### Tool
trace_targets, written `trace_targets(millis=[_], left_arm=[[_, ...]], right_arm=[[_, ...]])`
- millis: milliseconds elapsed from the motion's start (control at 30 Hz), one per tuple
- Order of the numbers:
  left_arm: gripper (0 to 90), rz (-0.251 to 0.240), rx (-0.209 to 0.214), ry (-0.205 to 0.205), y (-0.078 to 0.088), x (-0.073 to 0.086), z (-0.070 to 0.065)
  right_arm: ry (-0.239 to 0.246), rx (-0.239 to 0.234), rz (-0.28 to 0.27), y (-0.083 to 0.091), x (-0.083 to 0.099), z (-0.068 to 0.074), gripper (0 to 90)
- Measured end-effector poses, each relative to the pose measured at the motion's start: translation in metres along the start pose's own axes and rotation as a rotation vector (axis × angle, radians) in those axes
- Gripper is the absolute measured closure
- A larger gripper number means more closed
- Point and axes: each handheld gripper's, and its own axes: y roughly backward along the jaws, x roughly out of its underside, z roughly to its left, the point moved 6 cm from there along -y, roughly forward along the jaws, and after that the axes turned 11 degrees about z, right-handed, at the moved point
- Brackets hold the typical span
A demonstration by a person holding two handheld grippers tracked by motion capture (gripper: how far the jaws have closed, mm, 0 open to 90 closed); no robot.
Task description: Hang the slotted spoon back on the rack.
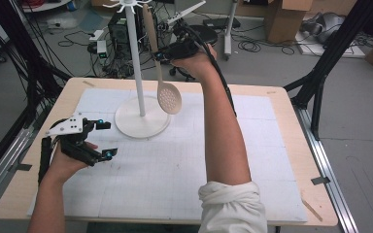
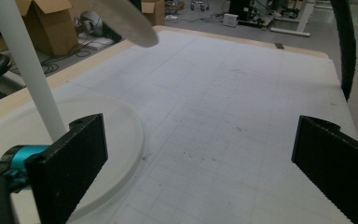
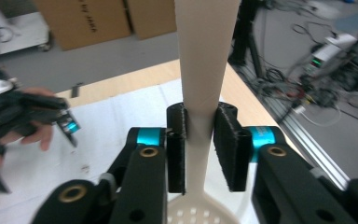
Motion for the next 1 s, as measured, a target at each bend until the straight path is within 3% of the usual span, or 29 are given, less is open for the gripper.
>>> trace_targets(millis=[100,400,567,1000], left_arm=[[4.0,0.005,0.000,0.000,-0.001,0.000,0.000],[4.0,0.002,0.001,-0.002,0.000,-0.001,-0.001],[4.0,0.003,-0.002,0.000,0.000,-0.001,-0.001],[4.0,0.018,-0.016,0.009,-0.003,-0.001,-0.001]], right_arm=[[-0.002,0.007,0.009,0.002,0.003,0.001,58.7],[0.045,0.029,-0.034,0.022,0.017,0.012,50.4],[0.035,0.059,-0.063,0.036,0.032,0.013,42.4],[0.059,0.106,-0.097,0.070,0.079,0.024,34.9]])
